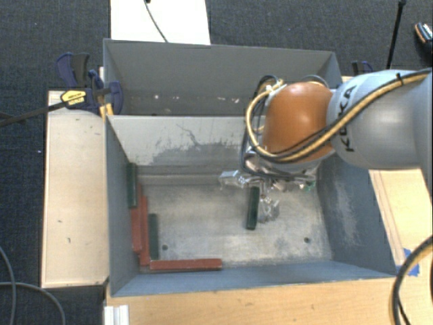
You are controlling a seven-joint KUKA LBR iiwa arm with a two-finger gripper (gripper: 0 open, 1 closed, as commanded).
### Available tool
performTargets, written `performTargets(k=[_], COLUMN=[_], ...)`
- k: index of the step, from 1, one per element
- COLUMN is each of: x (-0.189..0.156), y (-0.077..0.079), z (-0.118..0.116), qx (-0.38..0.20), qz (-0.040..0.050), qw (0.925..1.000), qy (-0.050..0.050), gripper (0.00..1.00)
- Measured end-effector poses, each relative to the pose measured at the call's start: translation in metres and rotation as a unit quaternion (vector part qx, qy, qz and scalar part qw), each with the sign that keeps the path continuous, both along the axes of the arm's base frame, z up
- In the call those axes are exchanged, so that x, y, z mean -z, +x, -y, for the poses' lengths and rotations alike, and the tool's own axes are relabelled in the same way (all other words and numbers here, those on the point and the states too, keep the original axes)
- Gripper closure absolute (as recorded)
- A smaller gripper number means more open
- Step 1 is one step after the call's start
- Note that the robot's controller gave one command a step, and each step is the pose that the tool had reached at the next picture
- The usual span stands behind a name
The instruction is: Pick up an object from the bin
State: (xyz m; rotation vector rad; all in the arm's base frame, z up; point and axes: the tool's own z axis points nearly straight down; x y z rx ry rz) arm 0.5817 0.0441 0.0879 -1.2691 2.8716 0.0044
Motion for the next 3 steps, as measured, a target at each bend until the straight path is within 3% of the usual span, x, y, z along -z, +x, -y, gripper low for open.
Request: performTargets(k=[1,2,3], x=[0.017,0.017,-0.113], y=[0.008,0.008,-0.001], z=[0.057,0.055,0.053], qx=[-0.151,-0.149,-0.156], qz=[0.0022,0.0022,0.0047], qw=[0.9885,0.9888,0.9878], qy=[-0.002,-0.001,-0.002], gripper=[0.0,1.0,1.0])
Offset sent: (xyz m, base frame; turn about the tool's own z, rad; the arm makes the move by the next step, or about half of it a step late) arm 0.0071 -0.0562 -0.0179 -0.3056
